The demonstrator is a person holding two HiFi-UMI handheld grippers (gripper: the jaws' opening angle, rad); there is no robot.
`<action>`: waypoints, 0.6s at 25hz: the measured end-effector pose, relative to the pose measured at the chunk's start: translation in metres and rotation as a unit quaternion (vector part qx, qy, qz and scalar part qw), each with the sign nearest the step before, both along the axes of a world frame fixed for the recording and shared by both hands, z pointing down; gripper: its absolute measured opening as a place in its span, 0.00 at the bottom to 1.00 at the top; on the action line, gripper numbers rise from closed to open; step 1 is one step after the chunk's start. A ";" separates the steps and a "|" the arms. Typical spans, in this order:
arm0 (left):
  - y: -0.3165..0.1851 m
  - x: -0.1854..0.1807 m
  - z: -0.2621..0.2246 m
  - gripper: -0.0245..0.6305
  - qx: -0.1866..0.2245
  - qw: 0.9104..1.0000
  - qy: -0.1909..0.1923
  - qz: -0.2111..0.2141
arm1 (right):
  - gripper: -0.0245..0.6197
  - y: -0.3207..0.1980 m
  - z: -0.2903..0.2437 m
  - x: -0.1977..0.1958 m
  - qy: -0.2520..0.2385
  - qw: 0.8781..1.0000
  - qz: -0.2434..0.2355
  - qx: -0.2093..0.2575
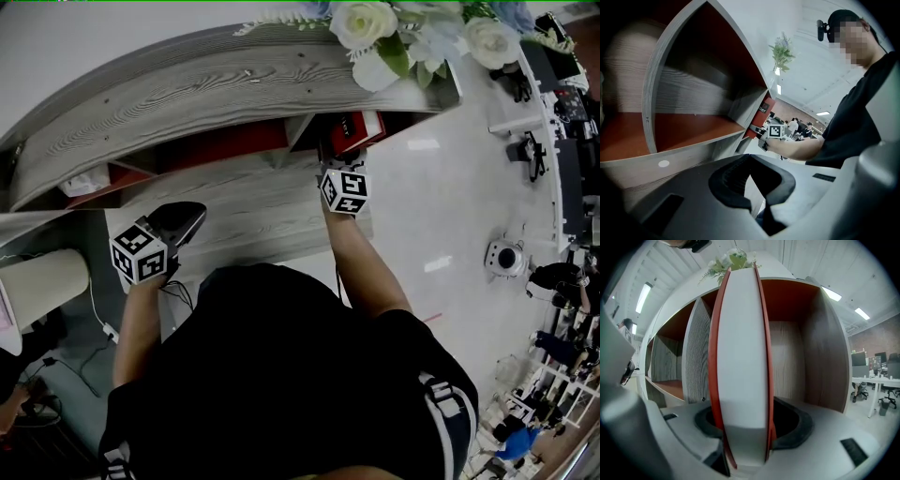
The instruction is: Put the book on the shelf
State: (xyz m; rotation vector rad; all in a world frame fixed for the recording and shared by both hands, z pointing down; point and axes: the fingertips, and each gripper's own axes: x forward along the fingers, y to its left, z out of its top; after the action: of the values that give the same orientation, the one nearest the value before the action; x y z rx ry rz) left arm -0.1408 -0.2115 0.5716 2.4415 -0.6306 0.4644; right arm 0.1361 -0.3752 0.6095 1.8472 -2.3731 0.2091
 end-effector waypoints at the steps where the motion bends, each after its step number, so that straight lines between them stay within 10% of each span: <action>1: 0.001 -0.001 0.000 0.07 0.000 1.000 0.000 -0.001 | 0.40 0.001 0.002 0.000 -0.001 1.000 0.000 -0.003; 15: 0.016 0.000 -0.010 0.07 0.011 1.000 0.002 0.000 | 0.43 0.024 0.004 0.002 -0.010 1.000 -0.001 -0.017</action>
State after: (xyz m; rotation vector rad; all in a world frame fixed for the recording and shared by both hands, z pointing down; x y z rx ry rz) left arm -0.1409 -0.1955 0.5615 2.4627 -0.6383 0.4553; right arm 0.1381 -0.3507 0.6135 1.8370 -2.3690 0.2678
